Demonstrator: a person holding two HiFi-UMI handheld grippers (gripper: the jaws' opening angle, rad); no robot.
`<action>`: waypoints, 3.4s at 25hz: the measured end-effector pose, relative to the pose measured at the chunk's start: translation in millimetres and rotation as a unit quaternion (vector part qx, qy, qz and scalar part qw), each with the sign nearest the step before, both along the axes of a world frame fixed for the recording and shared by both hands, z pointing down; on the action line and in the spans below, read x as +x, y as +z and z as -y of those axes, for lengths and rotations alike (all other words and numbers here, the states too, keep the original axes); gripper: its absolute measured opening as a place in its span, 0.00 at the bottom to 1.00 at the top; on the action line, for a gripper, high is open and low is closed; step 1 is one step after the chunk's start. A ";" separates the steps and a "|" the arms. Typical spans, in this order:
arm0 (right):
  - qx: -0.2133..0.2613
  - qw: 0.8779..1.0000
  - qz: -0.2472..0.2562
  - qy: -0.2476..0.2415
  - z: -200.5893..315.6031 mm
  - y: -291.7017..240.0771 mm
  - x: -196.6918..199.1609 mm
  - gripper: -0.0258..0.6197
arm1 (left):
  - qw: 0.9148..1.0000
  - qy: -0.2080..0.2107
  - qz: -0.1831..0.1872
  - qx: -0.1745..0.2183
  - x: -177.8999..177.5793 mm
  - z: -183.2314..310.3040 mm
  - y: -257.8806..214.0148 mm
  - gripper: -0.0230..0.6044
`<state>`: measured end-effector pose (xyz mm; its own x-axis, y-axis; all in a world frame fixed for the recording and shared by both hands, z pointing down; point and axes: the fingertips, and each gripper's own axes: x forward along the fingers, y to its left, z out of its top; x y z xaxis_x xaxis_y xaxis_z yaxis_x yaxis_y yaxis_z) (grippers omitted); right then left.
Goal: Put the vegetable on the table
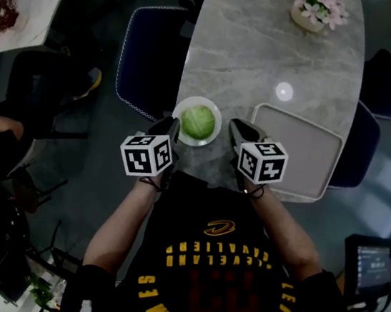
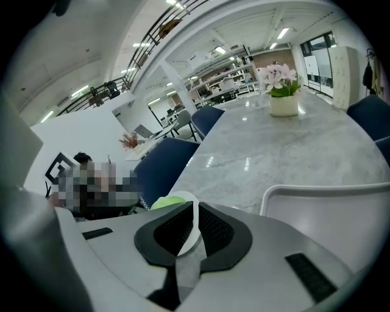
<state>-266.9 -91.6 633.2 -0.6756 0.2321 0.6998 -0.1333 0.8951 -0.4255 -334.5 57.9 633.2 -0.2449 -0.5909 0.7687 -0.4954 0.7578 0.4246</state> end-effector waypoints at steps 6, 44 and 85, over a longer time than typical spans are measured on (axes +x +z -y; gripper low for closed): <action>-0.020 0.998 0.061 -0.002 -3.7 -49.7 13.2 0.07 | 0.994 0.056 0.036 0.084 32.0 51.9 -60.5 0.12; 0.133 0.920 0.368 0.001 118.3 -304.3 142.3 0.05 | 0.907 0.205 0.321 0.181 191.6 220.4 -297.7 0.04; 0.144 0.921 0.362 -0.015 109.1 -292.0 138.6 0.05 | 0.902 0.227 0.315 0.190 193.1 225.4 -289.1 0.04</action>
<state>-128.3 -200.7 341.2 -0.9855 0.1335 0.1045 0.1186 0.9832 -0.1385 -141.4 -167.5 344.1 -0.2287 -0.9316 0.2824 -0.9518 0.2749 0.1360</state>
